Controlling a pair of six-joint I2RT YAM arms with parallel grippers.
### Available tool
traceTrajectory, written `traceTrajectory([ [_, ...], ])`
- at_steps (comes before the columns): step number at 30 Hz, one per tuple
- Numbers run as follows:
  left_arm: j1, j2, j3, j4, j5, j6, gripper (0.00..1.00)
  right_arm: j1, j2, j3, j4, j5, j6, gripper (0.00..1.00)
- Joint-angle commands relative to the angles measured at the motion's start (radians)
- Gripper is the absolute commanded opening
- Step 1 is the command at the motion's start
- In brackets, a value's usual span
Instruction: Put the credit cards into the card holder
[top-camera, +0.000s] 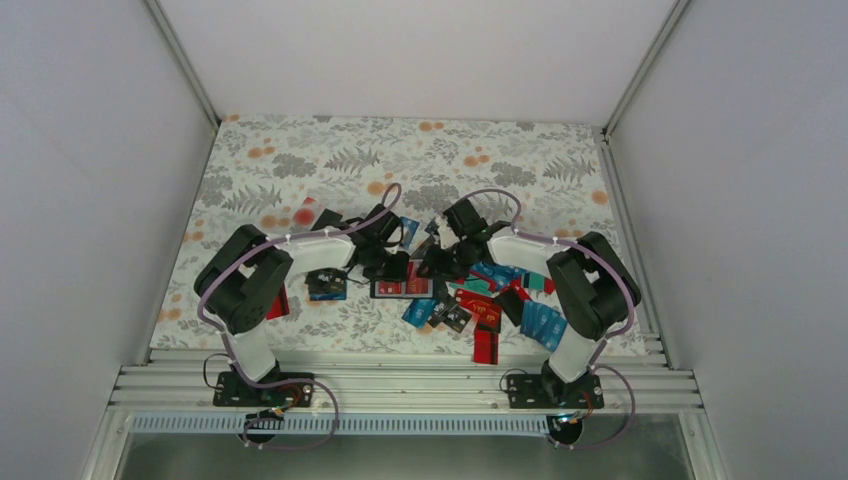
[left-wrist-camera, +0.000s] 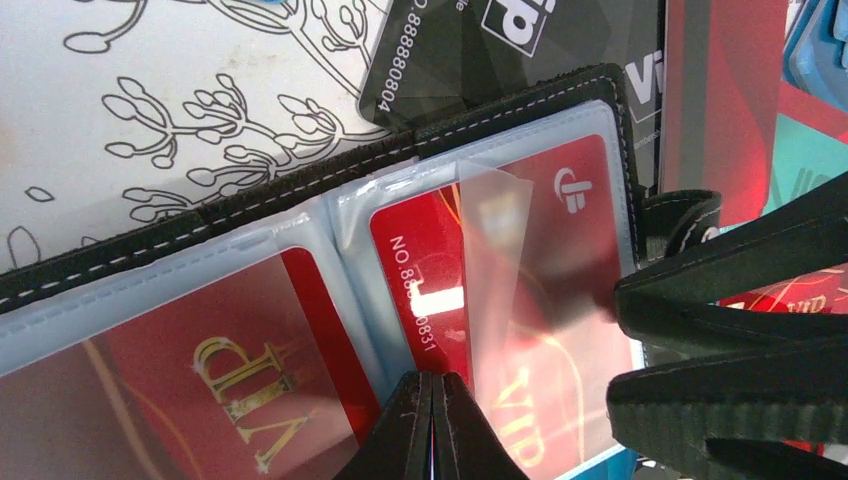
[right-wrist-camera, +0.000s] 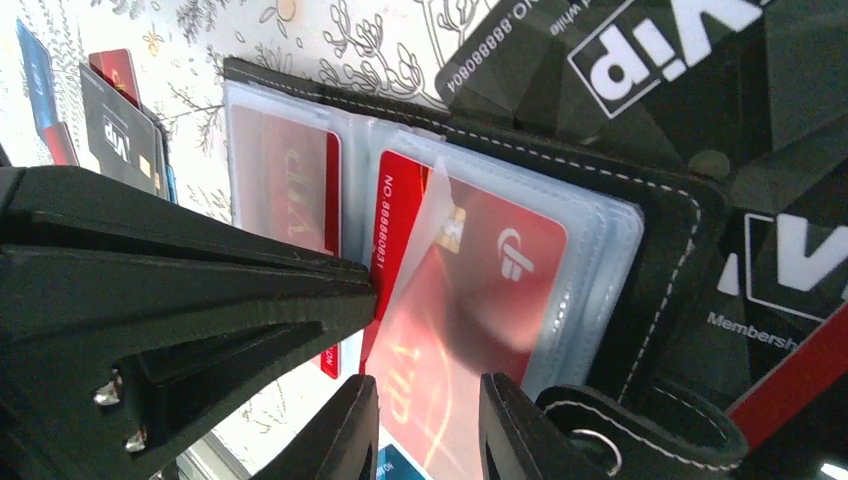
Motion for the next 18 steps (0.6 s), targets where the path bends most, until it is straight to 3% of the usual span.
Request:
traceTrajectory([
  [1, -0.017, 0.019, 0.005, -0.013, -0.059, -0.013, 0.02, -0.007, -0.004, -0.021, -0.004, 0.009, -0.011, 0.28],
  [18, -0.023, 0.042, -0.038, 0.015, -0.064, -0.025, 0.02, -0.017, -0.057, -0.031, -0.027, 0.029, -0.008, 0.35],
])
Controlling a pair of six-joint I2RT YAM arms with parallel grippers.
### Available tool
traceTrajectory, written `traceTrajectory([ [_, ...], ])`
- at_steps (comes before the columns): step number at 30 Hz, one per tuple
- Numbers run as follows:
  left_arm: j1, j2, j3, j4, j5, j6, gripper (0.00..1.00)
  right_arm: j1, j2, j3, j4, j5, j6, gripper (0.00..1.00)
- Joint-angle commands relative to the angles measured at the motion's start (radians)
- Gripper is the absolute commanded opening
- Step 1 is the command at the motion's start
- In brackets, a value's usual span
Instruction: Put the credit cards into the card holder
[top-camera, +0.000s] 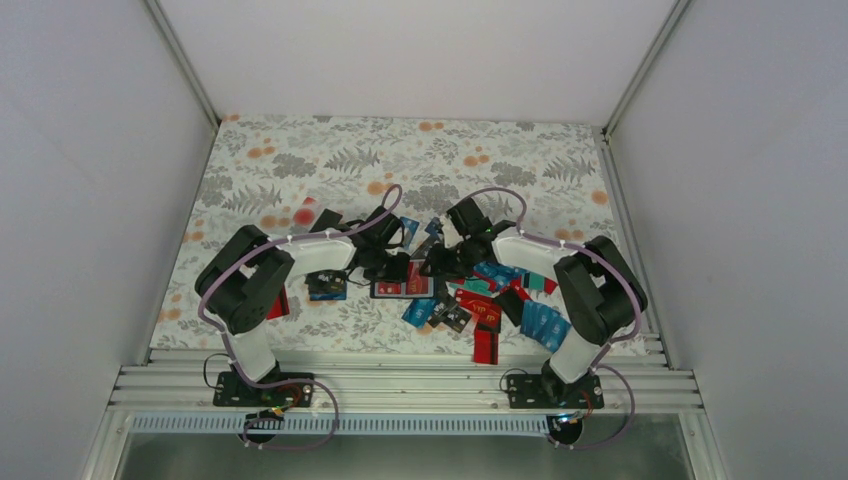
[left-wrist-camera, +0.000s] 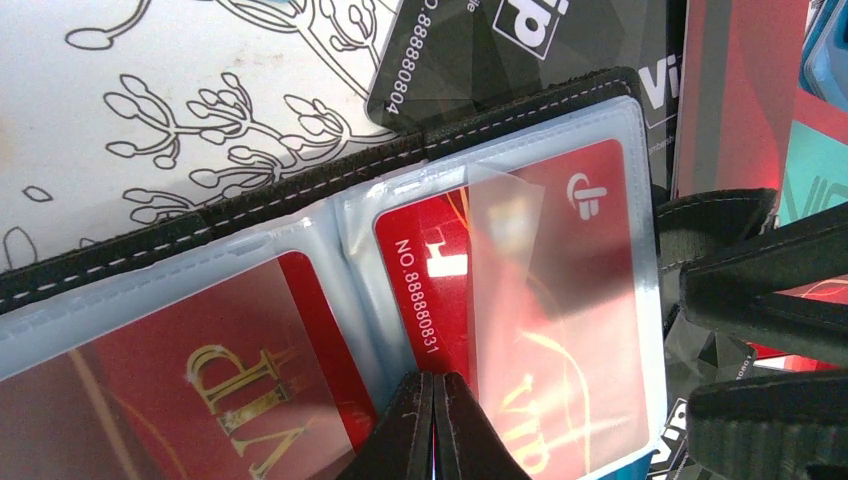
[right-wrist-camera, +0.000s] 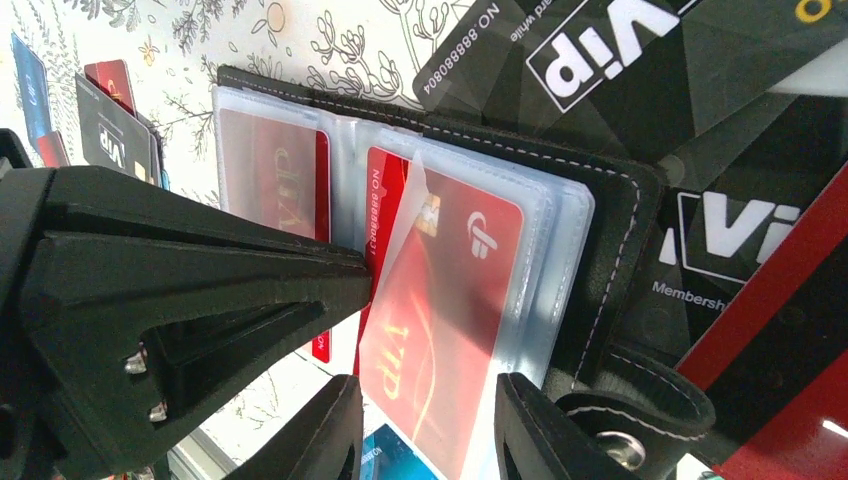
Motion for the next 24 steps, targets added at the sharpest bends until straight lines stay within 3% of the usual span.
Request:
traceTrajectory([
  [1, -0.009, 0.038, -0.025, -0.009, -0.031, -0.007, 0.02, -0.005, -0.01, -0.022, 0.013, -0.01, -0.003, 0.35],
  [16, -0.014, 0.029, -0.037, 0.0, -0.025, -0.013, 0.02, -0.006, 0.059, -0.027, 0.06, -0.049, 0.006, 0.35],
  [24, -0.016, 0.029, -0.048, 0.002, -0.028, -0.015, 0.02, -0.005, 0.006, -0.031, 0.001, 0.023, 0.018, 0.37],
])
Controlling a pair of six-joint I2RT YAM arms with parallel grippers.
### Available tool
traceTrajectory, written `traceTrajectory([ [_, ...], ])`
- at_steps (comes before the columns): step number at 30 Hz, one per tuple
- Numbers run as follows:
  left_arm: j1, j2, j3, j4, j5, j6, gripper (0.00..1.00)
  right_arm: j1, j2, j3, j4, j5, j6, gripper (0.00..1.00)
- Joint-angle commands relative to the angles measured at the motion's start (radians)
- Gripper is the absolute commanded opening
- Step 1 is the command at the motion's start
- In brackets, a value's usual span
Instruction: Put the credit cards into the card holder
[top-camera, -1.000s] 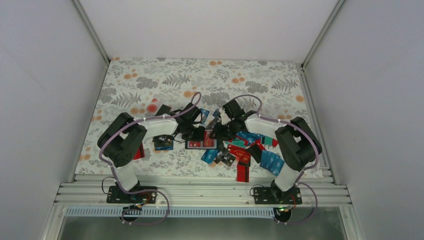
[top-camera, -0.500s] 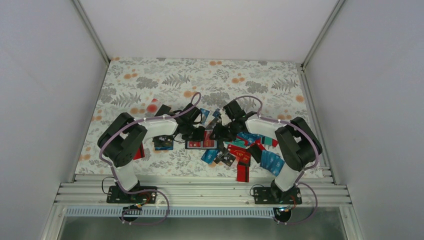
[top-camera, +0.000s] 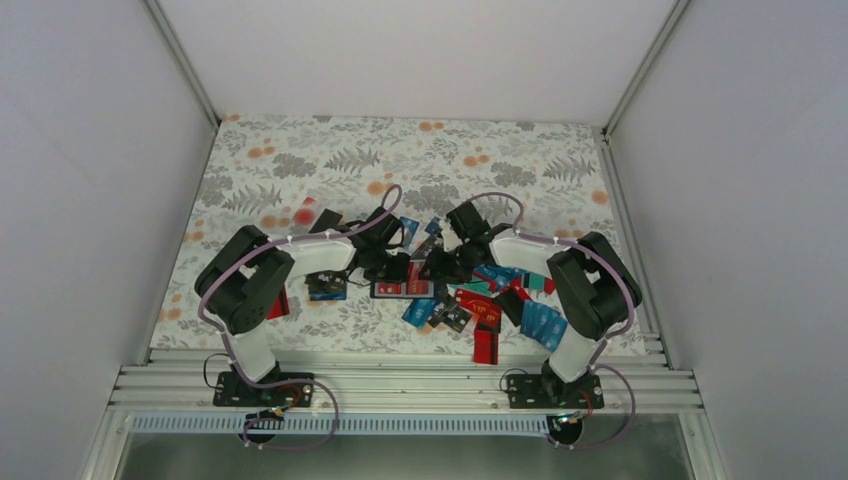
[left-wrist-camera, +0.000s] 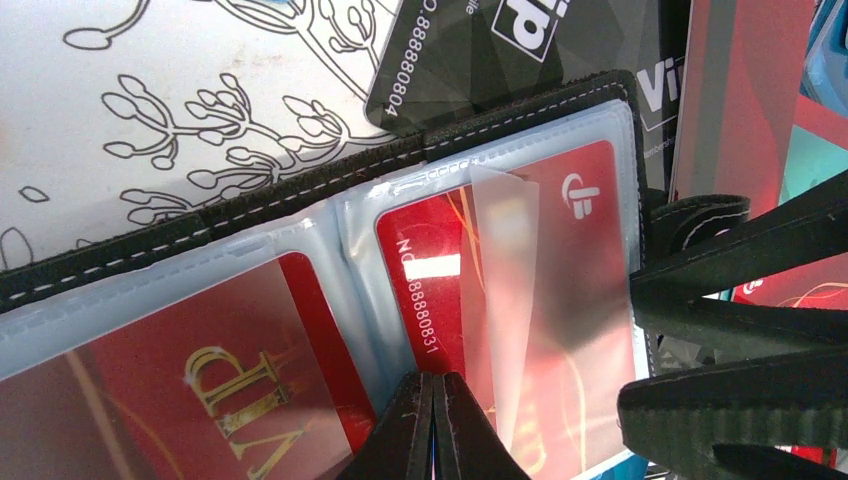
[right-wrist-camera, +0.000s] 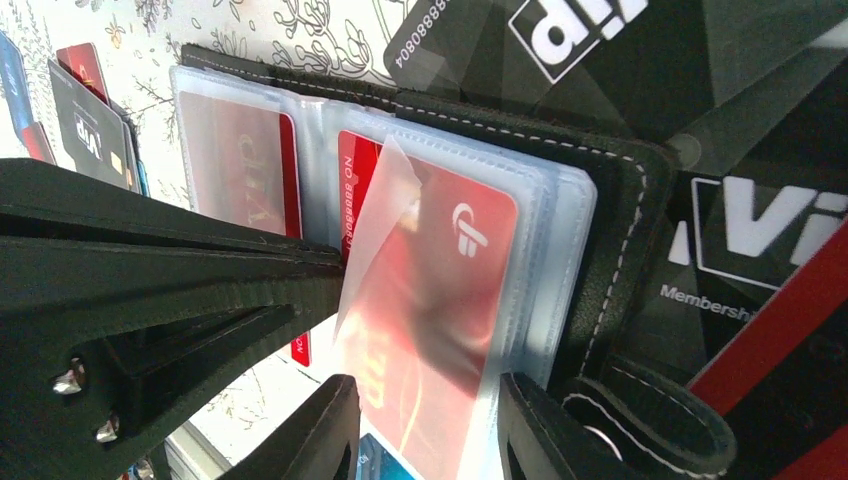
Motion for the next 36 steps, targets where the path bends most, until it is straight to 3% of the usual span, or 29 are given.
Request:
traceTrajectory([
  [1, -0.014, 0.029, -0.039, -0.014, -0.027, -0.009, 0.02, -0.004, -0.04, -0.013, -0.037, 0.058, 0.01, 0.37],
  [16, -0.023, 0.032, -0.035, -0.012, -0.025, -0.012, 0.02, 0.01, 0.008, 0.006, 0.026, -0.025, 0.023, 0.35],
  [36, -0.028, -0.015, 0.003, -0.066, -0.058, -0.015, 0.02, 0.08, 0.001, 0.11, -0.066, 0.03, 0.018, 0.31],
])
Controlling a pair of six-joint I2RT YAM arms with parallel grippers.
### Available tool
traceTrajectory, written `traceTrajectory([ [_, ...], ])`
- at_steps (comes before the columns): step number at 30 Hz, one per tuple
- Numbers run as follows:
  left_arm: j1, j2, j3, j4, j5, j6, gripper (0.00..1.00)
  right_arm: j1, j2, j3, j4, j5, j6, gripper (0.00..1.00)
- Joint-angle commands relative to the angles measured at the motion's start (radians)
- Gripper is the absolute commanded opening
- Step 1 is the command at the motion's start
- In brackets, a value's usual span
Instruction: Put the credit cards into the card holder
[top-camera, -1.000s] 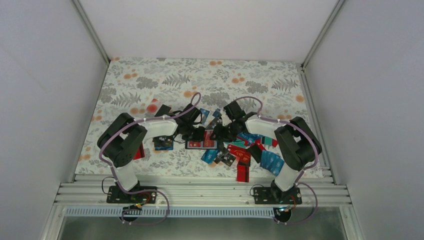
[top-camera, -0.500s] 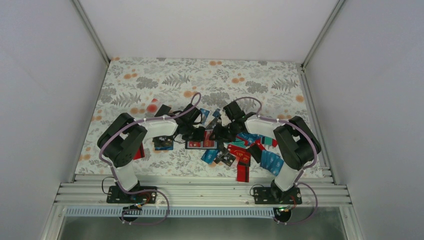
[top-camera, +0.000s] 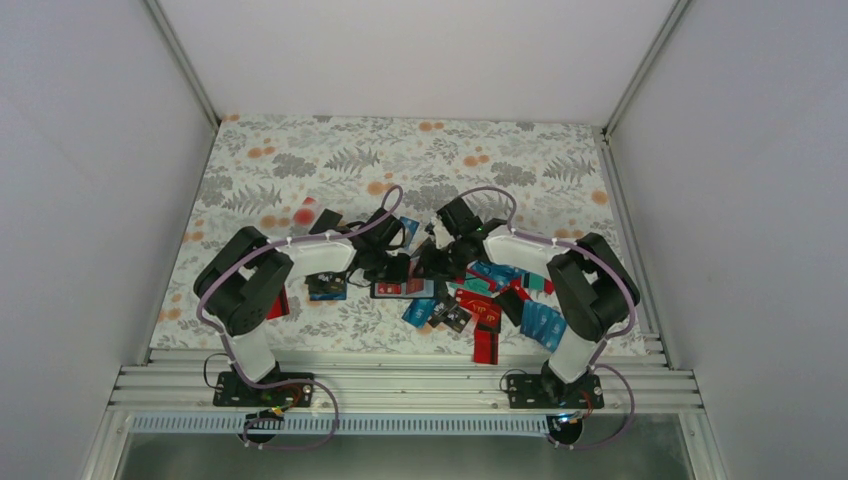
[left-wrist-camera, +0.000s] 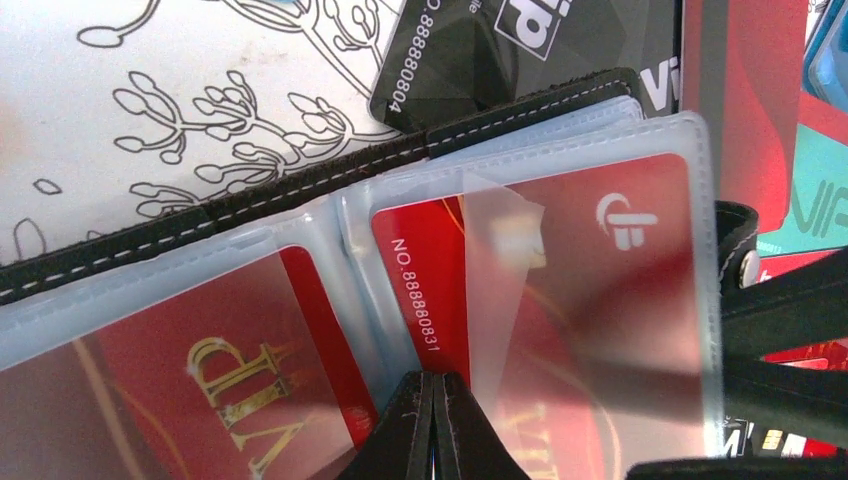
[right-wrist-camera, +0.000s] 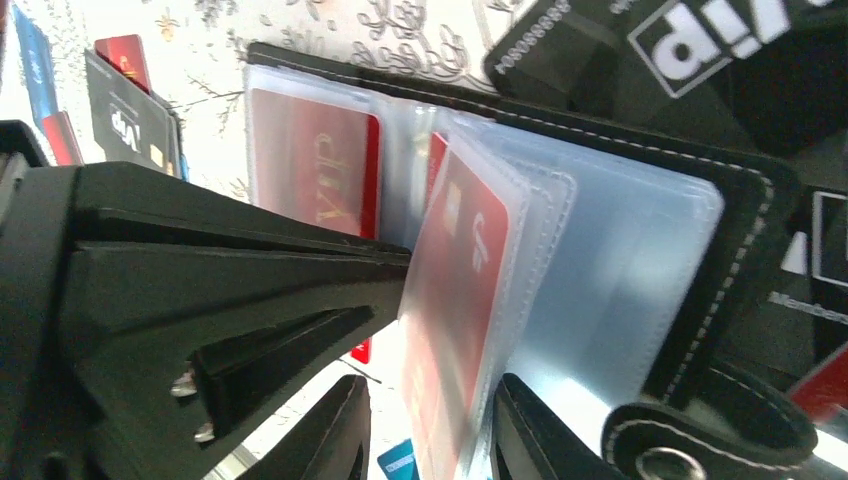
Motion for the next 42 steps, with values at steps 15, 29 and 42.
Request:
traceTrajectory([
  [15, -0.011, -0.228, 0.015, -0.228, -0.199, -0.065, 0.02, 0.077, 0.079, 0.134, -0.027, 0.001, 0.001, 0.31],
  [29, 0.03, -0.456, -0.092, -0.346, -0.294, -0.071, 0.02, 0.162, 0.208, 0.307, -0.036, -0.056, 0.007, 0.42],
  [42, 0.033, -0.555, -0.117, -0.371, -0.295, -0.086, 0.02, 0.175, 0.173, 0.414, -0.043, -0.183, -0.054, 0.61],
])
